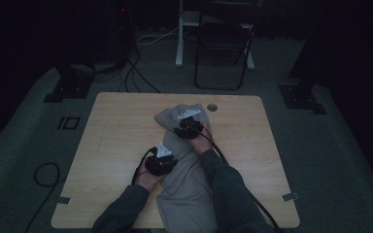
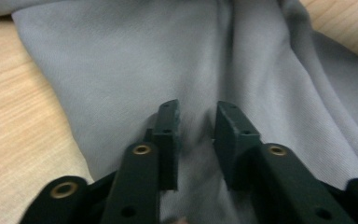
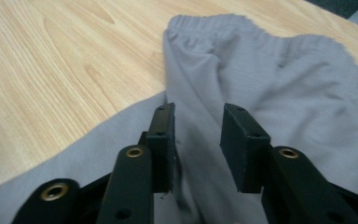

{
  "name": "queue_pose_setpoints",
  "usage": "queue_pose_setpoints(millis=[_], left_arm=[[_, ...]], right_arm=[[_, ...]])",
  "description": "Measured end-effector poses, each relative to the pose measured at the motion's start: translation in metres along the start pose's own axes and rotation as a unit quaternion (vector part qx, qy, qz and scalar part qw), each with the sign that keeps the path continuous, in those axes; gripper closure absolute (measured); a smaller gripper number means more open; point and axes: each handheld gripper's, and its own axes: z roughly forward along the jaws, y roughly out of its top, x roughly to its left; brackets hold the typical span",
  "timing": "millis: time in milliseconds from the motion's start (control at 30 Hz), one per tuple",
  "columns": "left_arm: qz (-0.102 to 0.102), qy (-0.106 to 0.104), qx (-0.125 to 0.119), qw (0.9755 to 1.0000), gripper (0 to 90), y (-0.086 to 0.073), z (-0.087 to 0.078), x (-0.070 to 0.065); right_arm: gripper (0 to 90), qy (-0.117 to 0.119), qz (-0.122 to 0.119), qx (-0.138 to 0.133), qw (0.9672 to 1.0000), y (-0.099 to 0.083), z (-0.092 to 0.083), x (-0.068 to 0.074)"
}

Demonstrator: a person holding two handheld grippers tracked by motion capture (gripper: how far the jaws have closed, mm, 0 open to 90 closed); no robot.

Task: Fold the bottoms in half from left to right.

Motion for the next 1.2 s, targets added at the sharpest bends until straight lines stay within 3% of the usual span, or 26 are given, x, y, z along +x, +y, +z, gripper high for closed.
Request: queue_pose_setpoints(millis=[100, 200, 233, 267, 333, 433, 500, 600, 667, 700, 767, 867, 1033, 1100, 1167, 1200], left_arm=[[0.011, -0.008, 0.001, 0.9999, 77.9, -0.003, -0.003, -0.005], [0.019, -0.01, 0.002, 0.9998, 78.7, -0.004, -0.004, -0.007], [0.019, -0.009, 0.001, 0.9998, 78.7, -0.005, -0.005, -0.008], [0.021, -0.008, 0.001, 0.9998, 78.6, -0.005, -0.005, -0.009], [0.022, -0.006, 0.001, 0.9997, 78.6, -0.005, -0.005, -0.009], [0.023, -0.004, 0.001, 0.9997, 78.5, -0.006, -0.006, -0.01], [0.02, -0.003, -0.001, 0.9998, 78.3, -0.006, -0.006, -0.01], [0.022, -0.001, 0.0, 0.9998, 78.1, -0.006, -0.006, -0.011], [0.023, 0.0, 0.0, 0.9997, 77.7, -0.006, -0.006, -0.011], [0.023, 0.0, 0.0, 0.9997, 77.2, -0.006, -0.006, -0.011], [0.022, 0.001, -0.001, 0.9998, 74.9, -0.006, -0.006, -0.011], [0.022, 0.003, -0.001, 0.9997, 69.2, -0.006, -0.006, -0.011], [0.018, 0.004, 0.0, 0.9998, 62.2, -0.006, -0.006, -0.01], [0.014, 0.003, 0.0, 0.9999, 61.6, -0.006, -0.006, -0.009], [0.012, 0.002, -0.001, 0.9999, 61.5, -0.006, -0.006, -0.009], [0.011, 0.002, 0.0, 0.9999, 61.5, -0.006, -0.006, -0.009]], right_arm=[[58.2, -0.003, -0.012, 0.008, 0.9999, 0.002, 0.012, 0.006], [60.6, -0.012, -0.023, 0.023, 0.9994, 0.002, 0.018, 0.009], [69.3, -0.009, -0.024, 0.027, 0.9993, 0.001, 0.019, 0.008], [87.1, -0.025, -0.022, 0.042, 0.9986, 0.0, 0.018, 0.005], [88.8, -0.029, 0.013, 0.026, 0.9992, 0.001, 0.01, -0.008], [89.0, -0.046, 0.065, -0.002, 0.9968, 0.006, -0.011, -0.034], [89.0, -0.058, 0.1, -0.012, 0.9932, 0.006, -0.023, -0.053], [88.6, -0.081, 0.148, -0.004, 0.9856, -0.001, -0.033, -0.08], [86.6, -0.097, 0.185, 0.029, 0.9775, -0.012, -0.034, -0.099], [80.9, -0.104, 0.196, 0.05, 0.9738, -0.017, -0.032, -0.103], [71.7, -0.108, 0.206, 0.083, 0.9691, -0.025, -0.029, -0.11], [61.9, -0.099, 0.215, 0.076, 0.9687, -0.031, -0.031, -0.112], [55.8, -0.058, 0.21, 0.029, 0.9755, -0.029, -0.037, -0.103], [53.8, -0.048, 0.201, 0.027, 0.978, -0.03, -0.033, -0.098], [57.4, -0.065, 0.192, 0.051, 0.9779, -0.033, -0.026, -0.095], [69.0, -0.074, 0.191, 0.061, 0.9769, -0.036, -0.024, -0.095]])
